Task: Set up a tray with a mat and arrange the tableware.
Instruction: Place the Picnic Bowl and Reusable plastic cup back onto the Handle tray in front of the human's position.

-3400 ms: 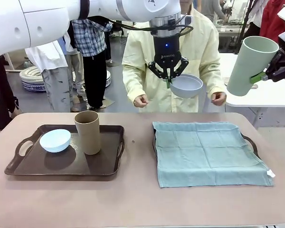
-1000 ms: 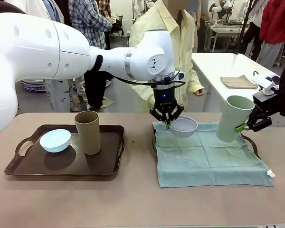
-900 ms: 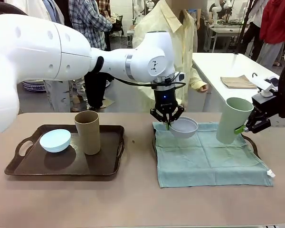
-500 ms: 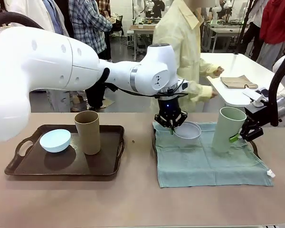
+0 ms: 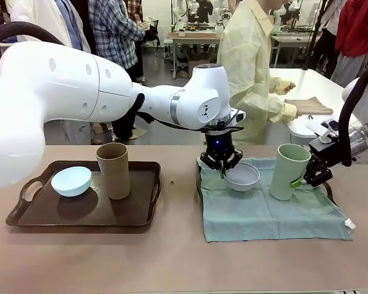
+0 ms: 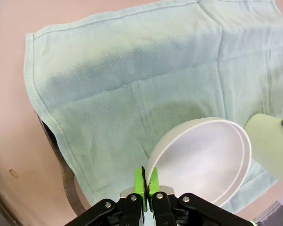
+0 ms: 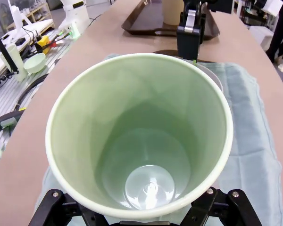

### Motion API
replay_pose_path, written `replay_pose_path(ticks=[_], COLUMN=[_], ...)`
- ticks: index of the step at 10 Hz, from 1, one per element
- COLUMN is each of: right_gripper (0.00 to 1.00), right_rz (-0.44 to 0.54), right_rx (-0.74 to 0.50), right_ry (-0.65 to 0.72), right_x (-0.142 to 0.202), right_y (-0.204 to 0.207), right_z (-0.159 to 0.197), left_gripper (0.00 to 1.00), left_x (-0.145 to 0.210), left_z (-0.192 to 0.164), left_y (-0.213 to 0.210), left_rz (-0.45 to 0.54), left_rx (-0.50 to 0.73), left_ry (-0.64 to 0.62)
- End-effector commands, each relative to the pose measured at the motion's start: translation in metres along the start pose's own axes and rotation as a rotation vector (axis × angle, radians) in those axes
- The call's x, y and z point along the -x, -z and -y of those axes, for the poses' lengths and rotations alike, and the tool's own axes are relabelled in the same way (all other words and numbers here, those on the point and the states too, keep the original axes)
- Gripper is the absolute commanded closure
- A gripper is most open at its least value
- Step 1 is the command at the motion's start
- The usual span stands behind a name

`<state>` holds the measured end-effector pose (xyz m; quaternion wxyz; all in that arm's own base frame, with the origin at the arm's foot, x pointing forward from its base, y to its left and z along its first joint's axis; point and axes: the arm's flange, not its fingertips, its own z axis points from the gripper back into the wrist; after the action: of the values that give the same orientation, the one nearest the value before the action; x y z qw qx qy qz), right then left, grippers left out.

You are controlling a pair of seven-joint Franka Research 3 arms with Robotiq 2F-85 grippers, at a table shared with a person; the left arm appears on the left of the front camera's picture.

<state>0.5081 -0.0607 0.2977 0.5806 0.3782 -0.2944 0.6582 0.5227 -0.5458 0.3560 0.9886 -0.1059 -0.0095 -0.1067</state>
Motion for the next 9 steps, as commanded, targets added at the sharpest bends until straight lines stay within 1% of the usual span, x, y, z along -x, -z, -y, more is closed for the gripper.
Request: replay_pose_path(ticks=[1, 3, 4, 5, 6, 7, 9], right_gripper=[0.16, 0.16, 0.16, 0.0, 0.0, 0.0, 0.0], right_rz=[-0.005, -0.008, -0.012, -0.012, -0.016, -0.036, -0.131], right_rx=[0.006, 0.007, 0.01, 0.012, 0.015, 0.024, 0.024], right_ry=[-0.014, -0.011, -0.01, -0.007, -0.007, 0.002, 0.046], right_x=[0.009, 0.011, 0.012, 0.011, 0.01, 0.009, 0.004], right_y=[0.005, 0.005, 0.004, 0.003, 0.0, -0.003, -0.012], right_z=[0.009, 0.009, 0.01, 0.01, 0.009, 0.007, -0.001], left_gripper=[0.96, 0.96, 0.92, 0.36, 0.32, 0.0, 0.0], left_x=[0.001, 0.001, -0.001, -0.002, -0.002, -0.001, 0.002], left_z=[0.002, 0.003, 0.003, 0.004, 0.004, 0.003, 0.001], left_y=[0.001, 0.002, 0.004, 0.006, 0.006, 0.006, -0.001], left_rz=[-0.007, -0.013, -0.017, -0.027, -0.034, -0.04, -0.048], left_rx=[-0.017, -0.031, -0.041, -0.047, -0.055, -0.062, -0.072], left_ry=[0.011, 0.001, -0.002, -0.006, -0.012, -0.018, -0.024])
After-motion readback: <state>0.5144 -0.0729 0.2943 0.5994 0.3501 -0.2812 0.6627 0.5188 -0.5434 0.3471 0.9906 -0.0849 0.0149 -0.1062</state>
